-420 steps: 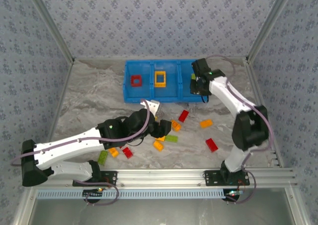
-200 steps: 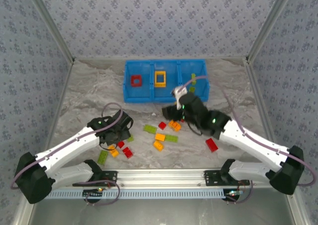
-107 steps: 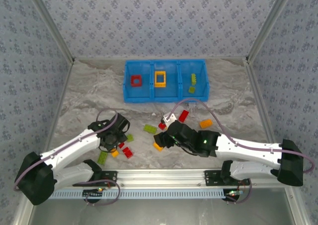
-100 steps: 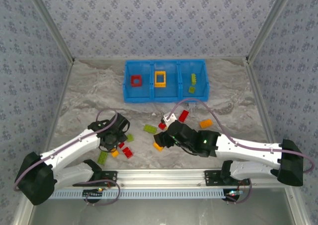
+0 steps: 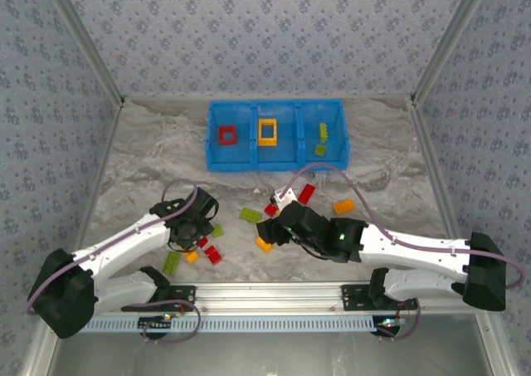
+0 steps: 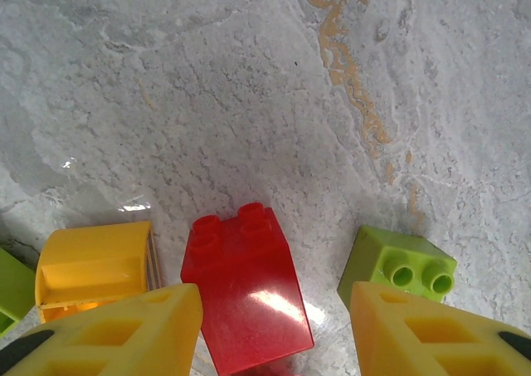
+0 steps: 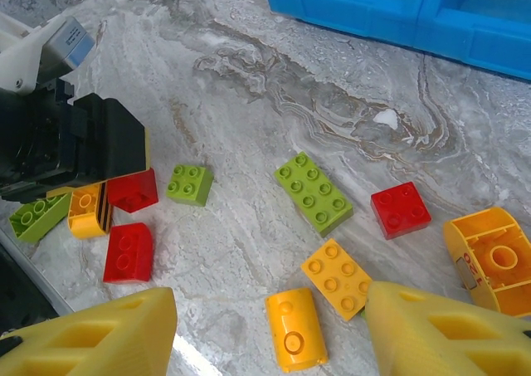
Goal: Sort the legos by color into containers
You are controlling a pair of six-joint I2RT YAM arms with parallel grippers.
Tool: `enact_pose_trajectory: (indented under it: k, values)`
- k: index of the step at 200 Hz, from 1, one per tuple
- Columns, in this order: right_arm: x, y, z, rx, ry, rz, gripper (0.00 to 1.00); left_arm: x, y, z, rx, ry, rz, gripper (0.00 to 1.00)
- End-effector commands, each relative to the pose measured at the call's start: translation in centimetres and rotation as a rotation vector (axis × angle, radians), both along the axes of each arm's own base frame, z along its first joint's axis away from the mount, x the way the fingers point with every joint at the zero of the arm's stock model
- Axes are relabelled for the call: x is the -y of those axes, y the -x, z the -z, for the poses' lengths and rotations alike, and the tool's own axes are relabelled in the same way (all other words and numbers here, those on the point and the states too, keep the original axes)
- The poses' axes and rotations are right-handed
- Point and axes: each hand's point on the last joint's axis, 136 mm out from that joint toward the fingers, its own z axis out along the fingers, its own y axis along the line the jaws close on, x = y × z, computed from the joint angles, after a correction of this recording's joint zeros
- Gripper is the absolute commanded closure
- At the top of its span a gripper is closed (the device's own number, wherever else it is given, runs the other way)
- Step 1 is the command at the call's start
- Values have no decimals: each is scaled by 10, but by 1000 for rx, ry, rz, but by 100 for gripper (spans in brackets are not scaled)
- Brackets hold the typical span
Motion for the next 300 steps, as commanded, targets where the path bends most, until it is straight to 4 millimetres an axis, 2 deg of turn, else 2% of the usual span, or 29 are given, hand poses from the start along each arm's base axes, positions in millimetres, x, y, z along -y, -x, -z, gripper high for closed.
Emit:
enact_pose_trajectory:
  k: [1,22,78,110,137,231,273,300]
  values:
    - [3,-2,2,2,1,31,36,-3,3,7,-21,-8,-13,48]
    - [2,-3,2,-1,0,32,36,-5,6,7,-41,-28,-15,49]
    - [0,-2,6,-11,0,28,36,-21,8,-22,51,-47,-44,43]
    - [-3,-3,7,-16,3,26,36,-16,13,-9,24,-10,-58,40]
    - [-3,-2,7,-17,1,27,36,-9,8,-3,19,5,-58,40]
    - [-5,0,5,-19,-10,15,36,4,0,13,-10,11,-49,52]
    - [-31,21,-7,-15,-125,-155,35,6,-1,23,-31,2,-46,54]
    - [-38,25,-8,-11,-151,-189,35,7,0,30,-42,-5,-42,55]
